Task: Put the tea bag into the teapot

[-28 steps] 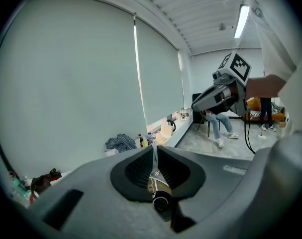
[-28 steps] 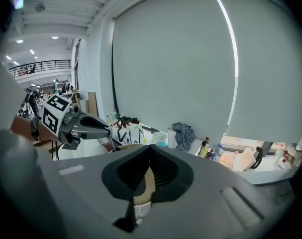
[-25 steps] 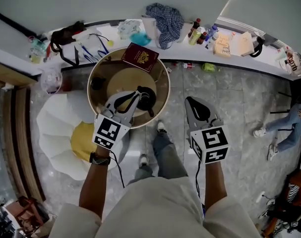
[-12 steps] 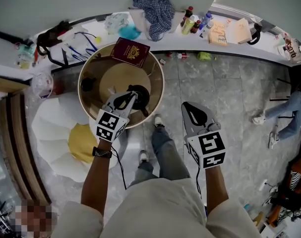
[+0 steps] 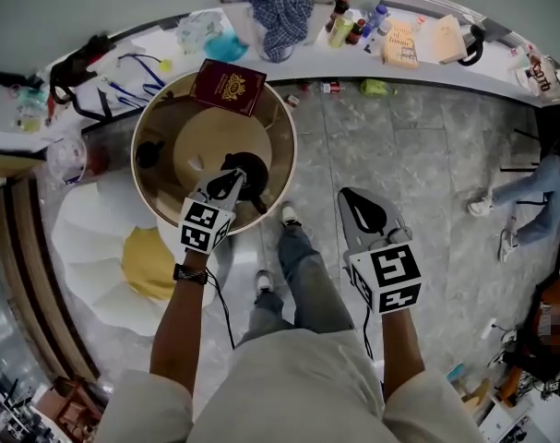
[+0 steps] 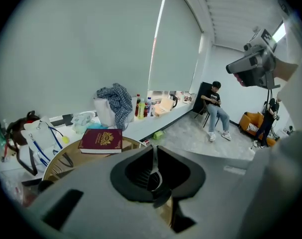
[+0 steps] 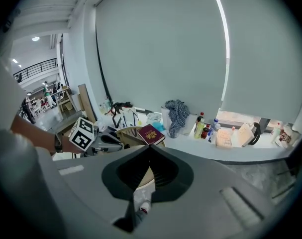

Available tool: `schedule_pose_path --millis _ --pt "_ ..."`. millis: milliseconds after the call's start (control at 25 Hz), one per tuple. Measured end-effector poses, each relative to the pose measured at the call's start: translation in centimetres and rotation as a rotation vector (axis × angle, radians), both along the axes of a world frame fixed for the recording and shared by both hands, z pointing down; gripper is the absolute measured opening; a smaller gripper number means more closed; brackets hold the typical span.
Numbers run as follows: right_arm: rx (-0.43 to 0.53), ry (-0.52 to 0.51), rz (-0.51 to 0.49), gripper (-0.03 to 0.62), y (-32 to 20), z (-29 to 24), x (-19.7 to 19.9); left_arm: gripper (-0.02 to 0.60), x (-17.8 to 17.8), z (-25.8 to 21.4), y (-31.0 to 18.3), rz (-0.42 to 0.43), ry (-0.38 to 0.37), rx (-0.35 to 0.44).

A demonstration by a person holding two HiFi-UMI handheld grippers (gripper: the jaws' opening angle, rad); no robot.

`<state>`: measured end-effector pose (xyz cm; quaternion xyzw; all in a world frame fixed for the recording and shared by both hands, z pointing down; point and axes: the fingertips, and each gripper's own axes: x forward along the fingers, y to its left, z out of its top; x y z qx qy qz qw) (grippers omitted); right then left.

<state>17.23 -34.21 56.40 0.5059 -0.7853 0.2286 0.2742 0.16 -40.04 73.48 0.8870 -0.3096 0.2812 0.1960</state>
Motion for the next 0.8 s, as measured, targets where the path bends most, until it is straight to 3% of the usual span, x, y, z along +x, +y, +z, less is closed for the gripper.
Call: schedule_pose_path --millis 480,800 --pt "-0.064 0.014 -0.006 0.008 1.3 2.6 1.1 0.037 -0.8 5.2 0.1 -0.080 -0.064 -0.131" --pt "-0.076 0.023 -0.017 0.008 1.6 2.8 0.8 0.074 -0.7 5.6 0.6 -0.060 -0.086 -0.134"
